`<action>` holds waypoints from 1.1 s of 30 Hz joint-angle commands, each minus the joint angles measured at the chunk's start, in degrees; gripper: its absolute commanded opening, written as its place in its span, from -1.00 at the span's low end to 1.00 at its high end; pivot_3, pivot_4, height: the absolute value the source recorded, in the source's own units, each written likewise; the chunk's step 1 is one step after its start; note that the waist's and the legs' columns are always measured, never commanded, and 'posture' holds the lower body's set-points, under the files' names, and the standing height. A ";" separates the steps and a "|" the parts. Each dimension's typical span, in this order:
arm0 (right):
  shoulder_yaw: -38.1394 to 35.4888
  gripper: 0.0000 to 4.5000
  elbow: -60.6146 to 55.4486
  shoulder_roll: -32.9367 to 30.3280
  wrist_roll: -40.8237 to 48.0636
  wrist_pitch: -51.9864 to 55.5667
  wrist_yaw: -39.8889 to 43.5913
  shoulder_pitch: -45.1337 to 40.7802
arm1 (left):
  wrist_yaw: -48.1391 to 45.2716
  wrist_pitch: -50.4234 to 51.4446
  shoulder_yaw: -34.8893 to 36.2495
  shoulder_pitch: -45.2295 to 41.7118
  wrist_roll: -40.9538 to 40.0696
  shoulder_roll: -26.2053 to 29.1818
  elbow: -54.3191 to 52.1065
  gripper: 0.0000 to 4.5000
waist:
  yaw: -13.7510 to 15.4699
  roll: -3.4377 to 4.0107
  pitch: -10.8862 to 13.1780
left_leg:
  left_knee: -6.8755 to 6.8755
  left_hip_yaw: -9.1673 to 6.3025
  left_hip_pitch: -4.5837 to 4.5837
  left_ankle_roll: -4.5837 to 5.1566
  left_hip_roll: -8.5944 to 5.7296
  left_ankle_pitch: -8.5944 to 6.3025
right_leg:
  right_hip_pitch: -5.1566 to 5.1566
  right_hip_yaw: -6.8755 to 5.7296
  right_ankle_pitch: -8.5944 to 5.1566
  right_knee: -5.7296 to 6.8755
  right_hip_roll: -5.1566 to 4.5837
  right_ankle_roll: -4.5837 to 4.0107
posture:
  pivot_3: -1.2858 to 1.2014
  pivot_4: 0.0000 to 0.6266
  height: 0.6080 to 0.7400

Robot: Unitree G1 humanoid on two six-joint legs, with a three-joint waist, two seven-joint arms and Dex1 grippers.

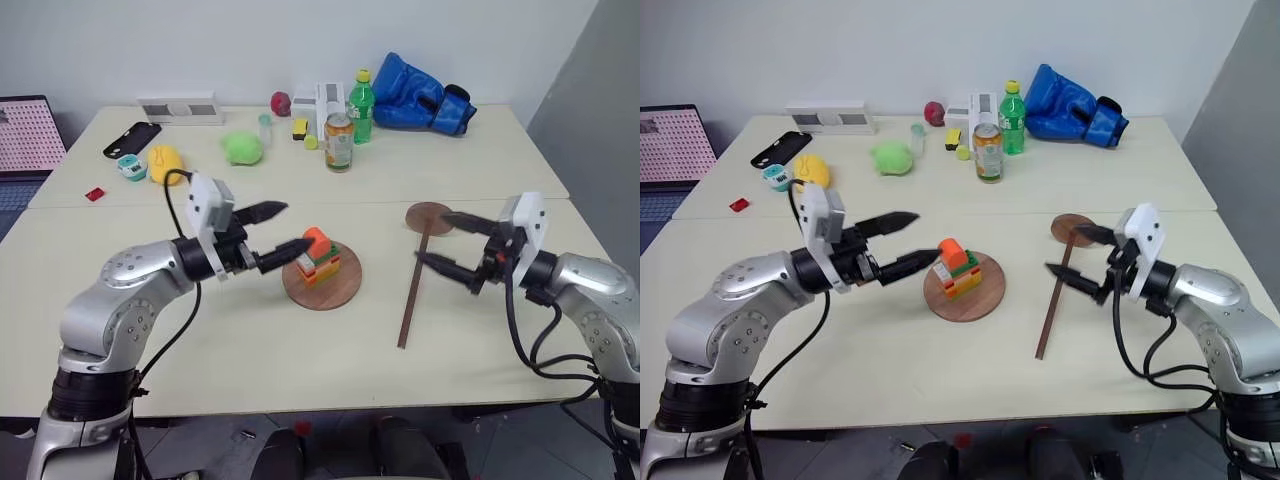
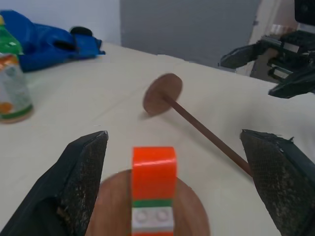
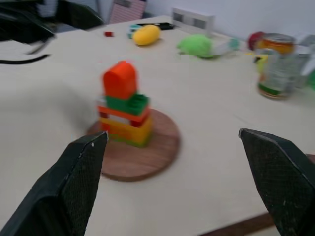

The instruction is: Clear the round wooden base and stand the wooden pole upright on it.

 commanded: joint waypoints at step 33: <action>-0.97 1.00 -17.47 1.50 7.68 8.02 -7.14 4.98 | -7.46 -17.31 -9.22 -6.89 17.11 -13.02 20.04 0.12 | 1.68 -0.01 0.00 | 0.10 -0.03 -0.10 0.08 -0.05 -0.05 | -0.01 -0.05 0.00 -0.09 -0.02 0.01 | 0.03 -0.52 1.00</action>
